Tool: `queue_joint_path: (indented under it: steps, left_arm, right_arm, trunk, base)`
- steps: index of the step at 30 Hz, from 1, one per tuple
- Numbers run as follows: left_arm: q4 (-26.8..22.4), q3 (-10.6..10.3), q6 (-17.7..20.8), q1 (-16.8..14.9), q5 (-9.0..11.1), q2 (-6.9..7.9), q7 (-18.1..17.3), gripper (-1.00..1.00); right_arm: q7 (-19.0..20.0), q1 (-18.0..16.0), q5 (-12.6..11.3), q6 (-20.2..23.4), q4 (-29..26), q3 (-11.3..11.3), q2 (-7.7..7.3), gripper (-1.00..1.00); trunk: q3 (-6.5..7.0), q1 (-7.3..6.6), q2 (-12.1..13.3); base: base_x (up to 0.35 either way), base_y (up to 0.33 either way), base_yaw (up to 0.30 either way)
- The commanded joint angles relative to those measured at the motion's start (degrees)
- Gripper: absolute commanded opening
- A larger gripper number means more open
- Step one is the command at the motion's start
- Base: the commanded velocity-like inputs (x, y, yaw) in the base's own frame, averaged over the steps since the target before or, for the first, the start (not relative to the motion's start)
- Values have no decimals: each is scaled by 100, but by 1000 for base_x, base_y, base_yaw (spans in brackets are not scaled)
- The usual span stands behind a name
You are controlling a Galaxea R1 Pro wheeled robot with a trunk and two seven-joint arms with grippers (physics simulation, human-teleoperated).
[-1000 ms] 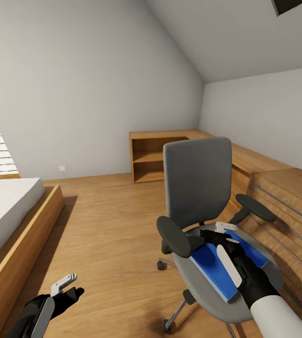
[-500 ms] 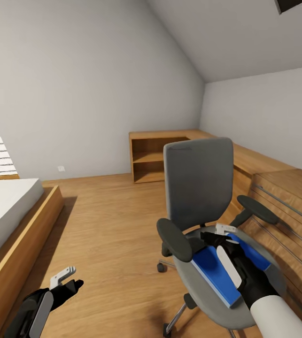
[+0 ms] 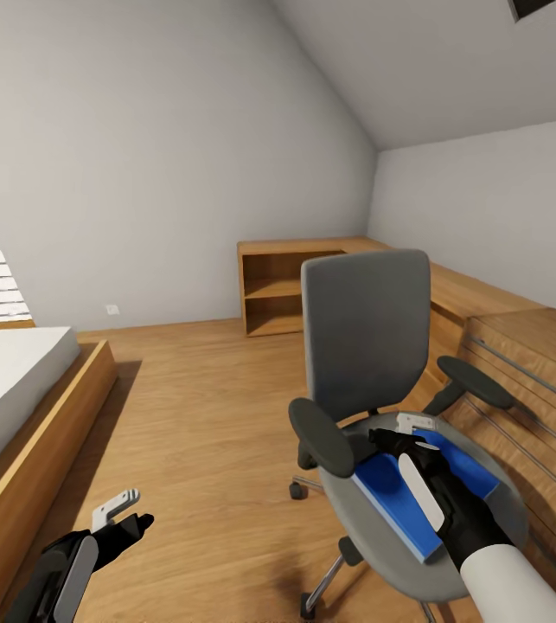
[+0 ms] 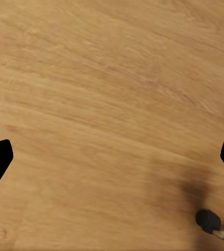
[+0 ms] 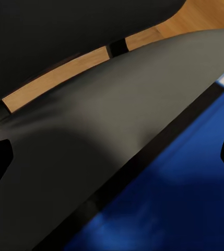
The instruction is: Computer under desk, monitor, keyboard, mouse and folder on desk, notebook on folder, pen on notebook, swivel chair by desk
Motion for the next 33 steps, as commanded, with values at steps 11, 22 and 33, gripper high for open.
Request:
queue_joint_path:
  steps: [11, 22, 33]
  left_arm:
    - [-9, 0, 30, -3, 58, 0, 43, 100]
    - [-9, 0, 33, -3, 58, 0, 43, 100]
    - [-9, 0, 31, -3, 58, 0, 43, 100]
  right_arm:
    - [-93, -4, -60, 13, -8, 29, -6, 100]
    - [-403, -4, -58, 13, -12, 50, 8, 100]
    - [-468, -4, -58, 43, -16, 60, 10, 100]
  trunk:
    - [-150, 175, -325]
    - [-150, 175, -325]
    - [-204, 241, -445]
  base:
    - [0, 0, 0]
    - [0, 0, 0]
    - [0, 0, 0]
